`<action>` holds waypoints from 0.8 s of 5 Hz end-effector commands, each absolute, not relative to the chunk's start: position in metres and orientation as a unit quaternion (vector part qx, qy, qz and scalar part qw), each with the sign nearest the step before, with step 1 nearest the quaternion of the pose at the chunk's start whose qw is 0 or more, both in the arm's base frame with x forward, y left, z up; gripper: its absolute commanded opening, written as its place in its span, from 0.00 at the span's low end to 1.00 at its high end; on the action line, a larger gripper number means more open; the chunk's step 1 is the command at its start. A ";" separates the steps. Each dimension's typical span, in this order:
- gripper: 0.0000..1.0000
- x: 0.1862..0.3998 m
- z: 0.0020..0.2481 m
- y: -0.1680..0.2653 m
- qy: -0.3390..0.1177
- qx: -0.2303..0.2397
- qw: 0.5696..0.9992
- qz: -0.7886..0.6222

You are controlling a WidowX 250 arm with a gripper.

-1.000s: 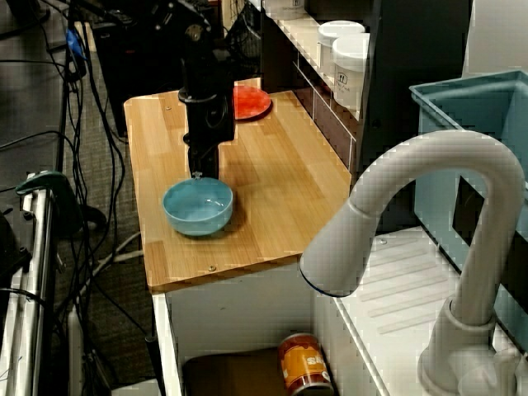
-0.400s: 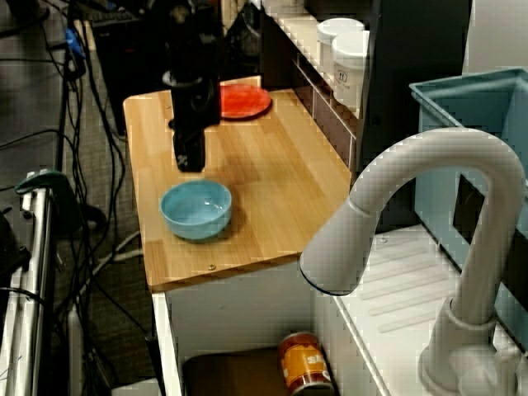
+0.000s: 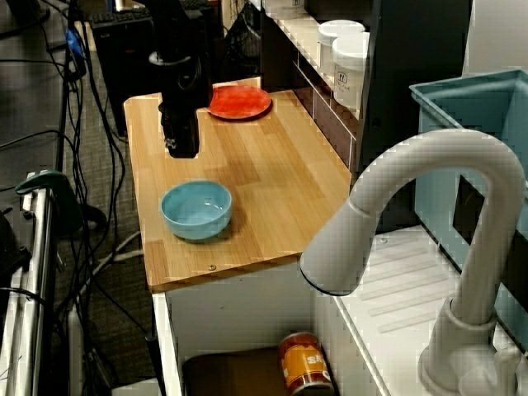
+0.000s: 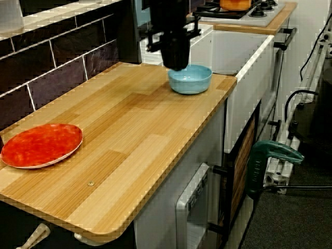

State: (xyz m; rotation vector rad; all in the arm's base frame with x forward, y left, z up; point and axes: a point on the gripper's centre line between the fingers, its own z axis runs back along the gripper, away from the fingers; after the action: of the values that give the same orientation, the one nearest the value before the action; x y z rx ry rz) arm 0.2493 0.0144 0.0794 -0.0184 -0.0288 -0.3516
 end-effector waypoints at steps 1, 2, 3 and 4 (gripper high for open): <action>0.00 0.228 0.083 -0.010 -0.041 -0.012 0.982 -0.182; 0.00 0.226 0.077 -0.023 -0.042 -0.014 0.983 -0.177; 0.00 0.229 0.065 -0.031 -0.038 -0.006 0.984 -0.173; 1.00 0.234 0.057 -0.032 -0.026 -0.001 0.987 -0.156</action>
State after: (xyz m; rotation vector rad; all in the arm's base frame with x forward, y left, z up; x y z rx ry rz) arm 0.2369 -0.0350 0.0505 -0.0060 -0.0063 -0.3113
